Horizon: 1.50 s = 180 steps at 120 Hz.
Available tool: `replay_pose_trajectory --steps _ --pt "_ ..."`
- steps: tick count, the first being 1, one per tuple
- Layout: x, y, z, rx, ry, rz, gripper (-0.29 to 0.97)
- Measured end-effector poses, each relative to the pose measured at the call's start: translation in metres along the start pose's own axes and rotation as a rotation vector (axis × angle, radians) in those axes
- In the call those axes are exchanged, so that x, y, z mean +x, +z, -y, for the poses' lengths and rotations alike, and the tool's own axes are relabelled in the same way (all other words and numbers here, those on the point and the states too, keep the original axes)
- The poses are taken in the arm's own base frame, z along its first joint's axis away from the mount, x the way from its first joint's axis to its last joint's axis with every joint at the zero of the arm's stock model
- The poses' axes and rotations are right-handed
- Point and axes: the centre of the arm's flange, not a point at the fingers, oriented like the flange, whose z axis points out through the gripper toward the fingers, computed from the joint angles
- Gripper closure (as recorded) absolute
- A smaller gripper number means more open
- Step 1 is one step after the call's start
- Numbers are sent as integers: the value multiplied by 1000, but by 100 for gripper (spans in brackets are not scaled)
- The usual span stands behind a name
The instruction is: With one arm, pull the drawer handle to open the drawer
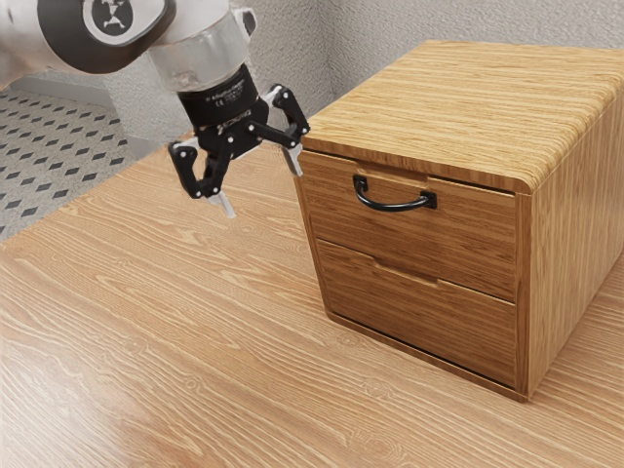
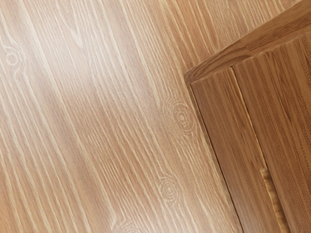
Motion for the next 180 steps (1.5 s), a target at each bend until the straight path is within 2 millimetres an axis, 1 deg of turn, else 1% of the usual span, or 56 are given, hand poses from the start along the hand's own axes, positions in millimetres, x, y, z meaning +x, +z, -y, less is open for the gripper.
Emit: replay_pose_trajectory --steps 27,35,41,48,68,79,109,122,142,159,180 --pt "-37 17 -28 -44 -43 -25 0" --pt "-48 17 -33 -62 -55 -30 0" --pt "-52 18 -36 -74 -69 -32 0" --pt "-51 19 -37 -83 -94 -35 0" --pt "-37 22 -37 -100 -174 -41 0" --pt "-35 23 -38 -108 -203 -42 0" --pt "-44 33 -49 -118 -242 -33 0" --pt "-44 39 -53 -118 -261 -31 0" --pt "-52 42 -57 -125 -274 -26 0" --pt "-58 52 -63 -117 -285 -24 0" --pt "-61 56 -64 -117 -311 -27 0"
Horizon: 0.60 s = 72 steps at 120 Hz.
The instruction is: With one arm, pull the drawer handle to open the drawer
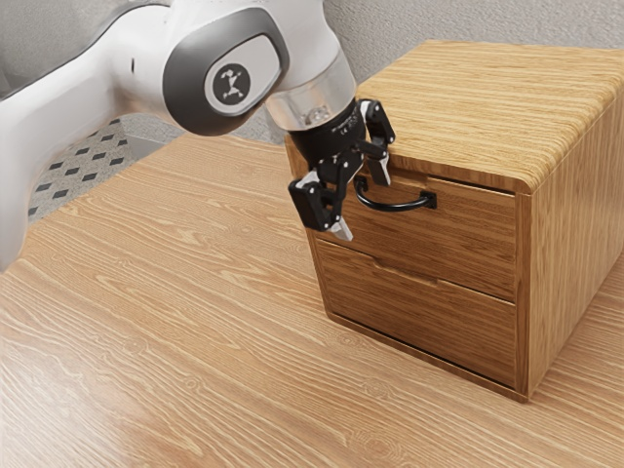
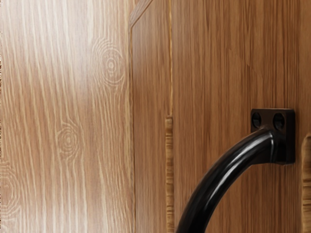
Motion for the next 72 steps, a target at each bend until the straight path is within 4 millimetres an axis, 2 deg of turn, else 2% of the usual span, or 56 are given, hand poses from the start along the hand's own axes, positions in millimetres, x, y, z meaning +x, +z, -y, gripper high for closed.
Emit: replay_pose_trajectory --steps 50,72 --pt "-3 4 9 6 -37 1 0" --pt "-18 6 21 1 -16 12 0"
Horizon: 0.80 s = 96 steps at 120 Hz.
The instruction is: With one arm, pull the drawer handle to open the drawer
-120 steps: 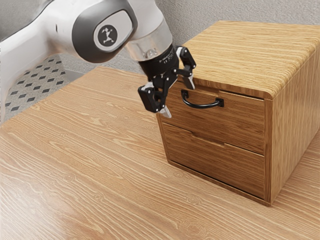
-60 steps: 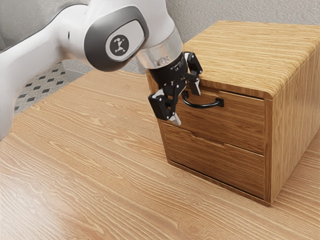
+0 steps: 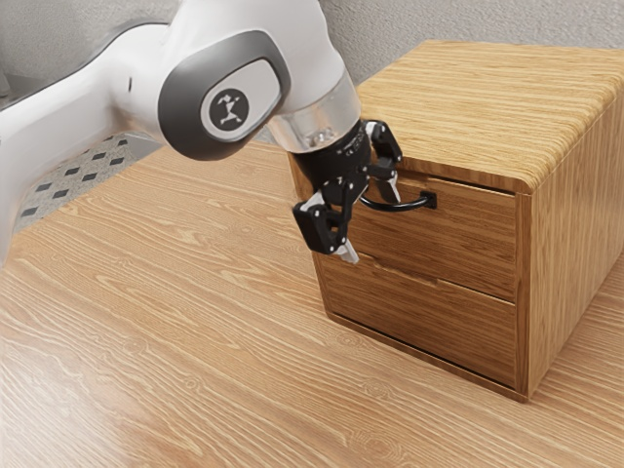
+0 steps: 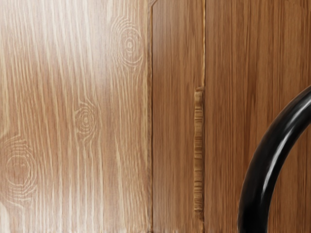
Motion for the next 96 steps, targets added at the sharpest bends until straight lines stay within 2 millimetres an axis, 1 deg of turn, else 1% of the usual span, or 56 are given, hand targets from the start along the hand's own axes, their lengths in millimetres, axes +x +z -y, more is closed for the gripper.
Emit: replay_pose_trajectory --steps 22,30,40,54,64,68,79,89,96 --pt "7 5 -1 -2 -17 0 0" --pt "10 5 -2 -4 -23 0 4" --pt "10 4 -2 -6 -24 1 16" --pt "10 4 -2 -6 -25 1 43" --pt "10 4 -2 -6 -25 1 57" --pt "10 2 0 -7 -25 1 61" --pt "12 -5 14 -5 -26 2 68" --pt "12 -10 25 -7 -24 3 72" --pt "13 -9 30 -3 -23 2 73"
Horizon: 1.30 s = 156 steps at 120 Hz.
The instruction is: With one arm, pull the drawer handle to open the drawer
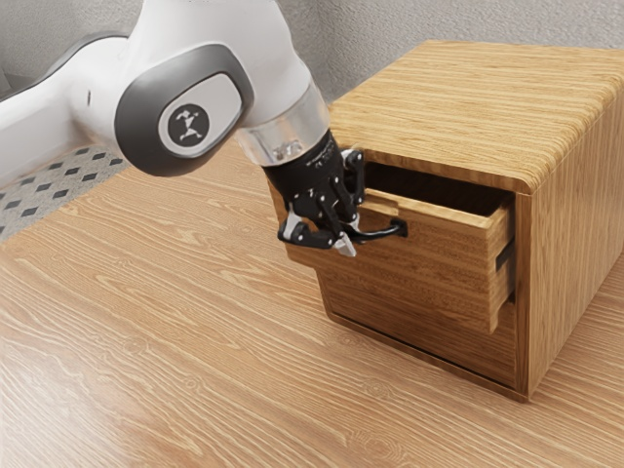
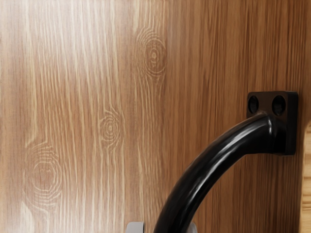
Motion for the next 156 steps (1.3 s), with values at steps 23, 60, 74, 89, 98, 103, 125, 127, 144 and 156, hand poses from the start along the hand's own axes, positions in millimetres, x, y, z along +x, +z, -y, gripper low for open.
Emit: replay_pose_trajectory --steps 23,60,74,89,98,103,125,127,144,156 --pt "2 -5 24 -4 1 7 77" --pt "6 -14 54 -19 1 13 77" --pt "7 -20 64 -29 1 15 78" --pt "17 -22 72 -31 -17 13 78" --pt "18 -22 75 -29 -18 15 78" --pt "18 -24 77 -31 -19 16 78" --pt "18 -28 81 -42 -21 17 76" --pt "18 -28 81 -43 -21 17 75" --pt "18 -32 82 -53 -23 16 74" --pt "16 -33 83 -57 -24 16 74"
